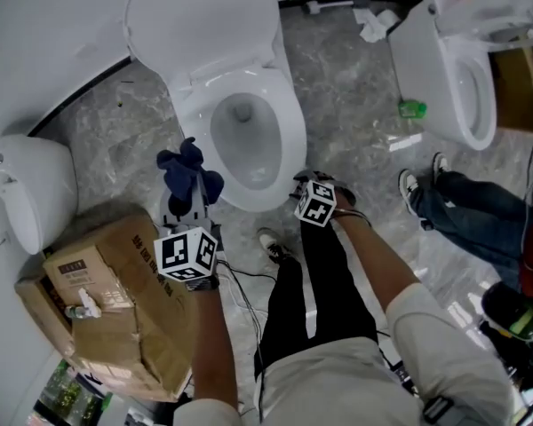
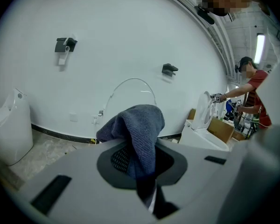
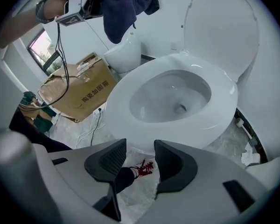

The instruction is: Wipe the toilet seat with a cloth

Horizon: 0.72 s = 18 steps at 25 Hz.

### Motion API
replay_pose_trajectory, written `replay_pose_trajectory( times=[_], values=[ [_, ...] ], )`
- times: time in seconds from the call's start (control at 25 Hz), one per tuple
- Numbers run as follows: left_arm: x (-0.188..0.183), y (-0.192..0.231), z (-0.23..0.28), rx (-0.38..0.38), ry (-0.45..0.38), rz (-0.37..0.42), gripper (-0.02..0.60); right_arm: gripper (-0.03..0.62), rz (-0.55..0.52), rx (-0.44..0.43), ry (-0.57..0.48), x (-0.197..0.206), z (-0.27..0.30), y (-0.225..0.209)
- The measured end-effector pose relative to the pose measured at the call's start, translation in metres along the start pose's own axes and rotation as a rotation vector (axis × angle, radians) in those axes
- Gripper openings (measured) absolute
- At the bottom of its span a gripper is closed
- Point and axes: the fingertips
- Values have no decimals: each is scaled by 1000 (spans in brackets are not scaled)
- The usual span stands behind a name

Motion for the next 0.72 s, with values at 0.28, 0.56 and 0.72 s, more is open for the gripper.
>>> replay_pose_trajectory(
  times=[0.28, 0.56, 0.72],
  values=[
    [15, 7, 49, 9, 34, 31, 37, 144, -2, 26, -5, 19, 20, -6],
    [44, 9, 125, 63, 77, 90, 37, 129, 147, 24, -24, 20, 2, -23],
    [69, 13, 179, 67, 109, 128, 37, 71, 348, 97, -141, 10, -28, -59]
  ],
)
Point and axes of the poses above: the fingertips, and each gripper's own axes: z forward along the fingers, y to its left, x out of its underside, and after that the axes turned 4 degrees about -y, right-handed
